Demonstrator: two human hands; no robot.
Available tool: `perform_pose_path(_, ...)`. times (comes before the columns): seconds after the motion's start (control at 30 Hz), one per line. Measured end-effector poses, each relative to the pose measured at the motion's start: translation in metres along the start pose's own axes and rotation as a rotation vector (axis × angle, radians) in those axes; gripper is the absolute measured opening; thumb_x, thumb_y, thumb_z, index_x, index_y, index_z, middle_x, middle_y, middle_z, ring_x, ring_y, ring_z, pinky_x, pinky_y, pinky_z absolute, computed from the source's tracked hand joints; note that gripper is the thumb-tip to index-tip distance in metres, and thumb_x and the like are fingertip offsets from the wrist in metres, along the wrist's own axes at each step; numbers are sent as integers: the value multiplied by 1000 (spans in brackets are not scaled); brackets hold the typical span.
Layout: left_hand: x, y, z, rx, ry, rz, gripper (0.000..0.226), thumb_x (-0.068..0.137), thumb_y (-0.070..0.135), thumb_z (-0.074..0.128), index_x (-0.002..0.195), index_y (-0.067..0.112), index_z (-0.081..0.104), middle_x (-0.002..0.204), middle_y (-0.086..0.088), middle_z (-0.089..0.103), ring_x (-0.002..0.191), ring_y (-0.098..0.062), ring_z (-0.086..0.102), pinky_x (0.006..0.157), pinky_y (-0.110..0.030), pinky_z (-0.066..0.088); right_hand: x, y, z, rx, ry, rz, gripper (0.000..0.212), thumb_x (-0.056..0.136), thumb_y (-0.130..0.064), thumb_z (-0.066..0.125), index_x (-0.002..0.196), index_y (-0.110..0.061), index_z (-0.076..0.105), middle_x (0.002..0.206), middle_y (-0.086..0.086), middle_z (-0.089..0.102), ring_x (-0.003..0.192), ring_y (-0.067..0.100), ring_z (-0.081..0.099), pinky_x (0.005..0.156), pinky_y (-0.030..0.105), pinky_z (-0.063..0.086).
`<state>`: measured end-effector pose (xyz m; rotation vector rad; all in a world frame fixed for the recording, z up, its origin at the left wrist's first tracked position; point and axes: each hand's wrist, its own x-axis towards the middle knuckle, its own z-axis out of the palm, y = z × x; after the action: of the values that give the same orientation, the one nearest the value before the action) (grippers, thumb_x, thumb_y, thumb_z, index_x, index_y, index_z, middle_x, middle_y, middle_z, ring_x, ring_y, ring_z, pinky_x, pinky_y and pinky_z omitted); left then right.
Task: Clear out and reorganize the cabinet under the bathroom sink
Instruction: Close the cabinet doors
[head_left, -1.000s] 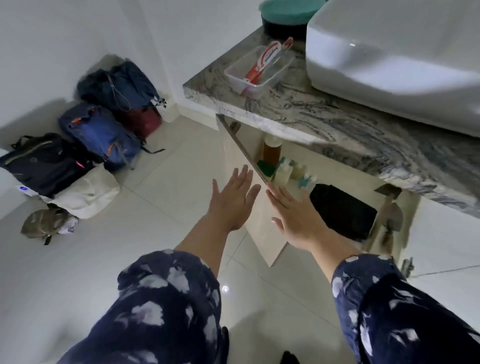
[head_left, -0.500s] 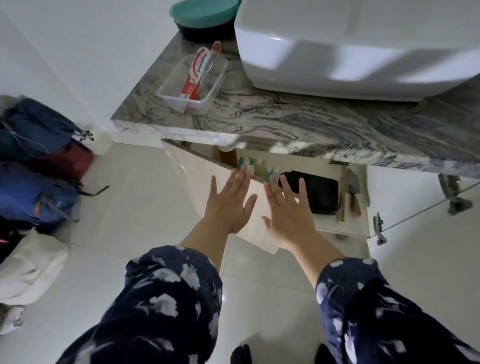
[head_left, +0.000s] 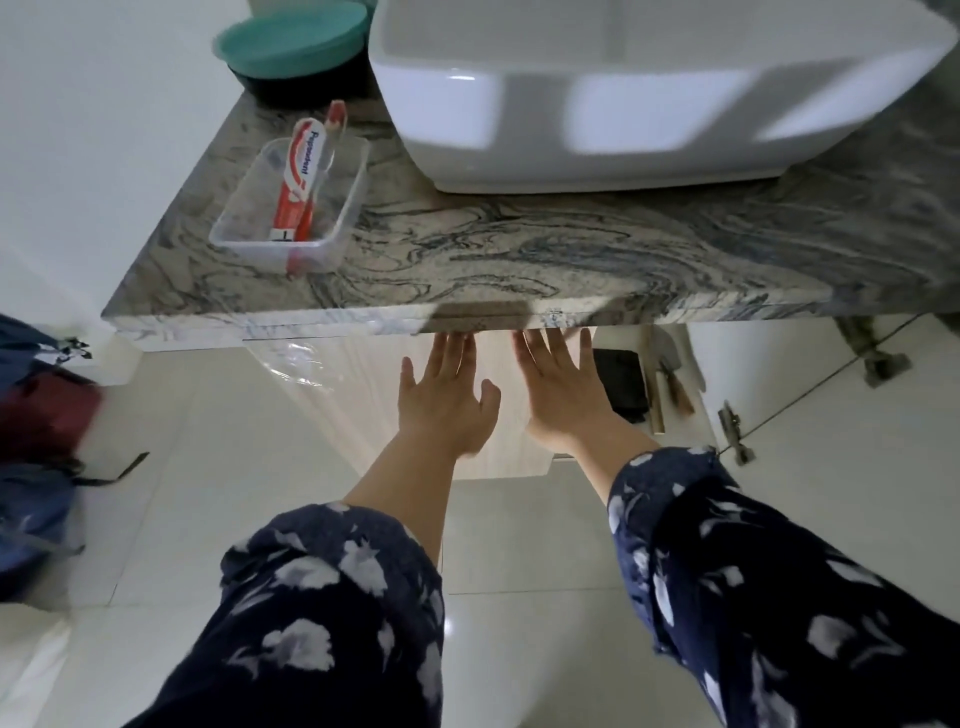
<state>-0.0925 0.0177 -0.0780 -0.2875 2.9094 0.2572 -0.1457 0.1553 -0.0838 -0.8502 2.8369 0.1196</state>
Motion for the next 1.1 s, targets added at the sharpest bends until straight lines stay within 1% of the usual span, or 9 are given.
perform_pose_path(0.23,-9,11,9,155,-27,38,87,92,41,40,149,14,-20,155,-8,-29,144,-22,-26,116,-54,-9,-28,24,1,54,32,-19,76,93,-14,38,152,-21,-8,159,-1,-21,146,20,-21,116,56,-9)
perform_pose_path(0.43,-28,88,10,149,-62,213,78,96,33,38,150,11,-15,157,-5,-25,146,-20,-20,116,-56,-4,-116,91,14,65,-118,133,65,97,-23,39,152,-28,6,158,1,-22,145,20,-24,116,56,-10)
perform_pose_path(0.5,-33,126,11,113,-122,289,73,98,29,36,151,14,-11,159,-3,-17,147,-18,-15,117,-54,-2,-149,121,11,95,-137,216,62,98,-25,38,152,-27,8,159,2,-20,145,20,-23,115,56,-9)
perform_pose_path(0.57,-41,169,12,33,-202,355,64,98,24,36,153,17,3,162,-2,0,149,-19,-2,119,-51,5,-184,151,7,145,-155,286,58,99,-27,36,152,-27,12,160,1,-13,147,19,-15,116,53,-5)
perform_pose_path(0.67,-55,237,17,-177,-330,427,49,98,23,38,147,23,33,153,-3,34,141,-22,31,115,-43,28,-243,194,1,323,-88,427,48,99,-25,36,147,-30,31,160,-6,11,147,14,13,119,39,14)
perform_pose_path(0.77,-72,301,22,-318,-411,496,41,98,25,37,139,25,46,145,-2,46,131,-21,46,109,-37,38,-302,238,0,323,51,547,44,98,-26,41,141,-32,40,155,-8,25,141,11,27,111,29,29)
perform_pose_path(0.87,-88,363,31,-315,-367,596,42,99,26,37,141,24,43,148,0,42,134,-19,41,112,-35,32,-351,275,5,282,64,666,48,97,-28,42,144,-32,33,155,-6,25,140,16,27,110,32,31)
perform_pose_path(0.97,-103,414,44,-323,-268,679,48,100,28,37,148,22,30,157,2,23,143,-17,24,117,-34,21,-385,297,13,318,67,725,54,97,-27,44,147,-26,26,154,-2,25,139,20,29,109,33,33)
perform_pose_path(1.1,-109,467,66,-292,-187,687,52,101,36,33,151,27,20,161,7,4,149,-17,4,119,-50,13,-411,318,29,381,54,727,62,97,-27,45,151,-15,16,155,3,24,142,22,25,113,33,30)
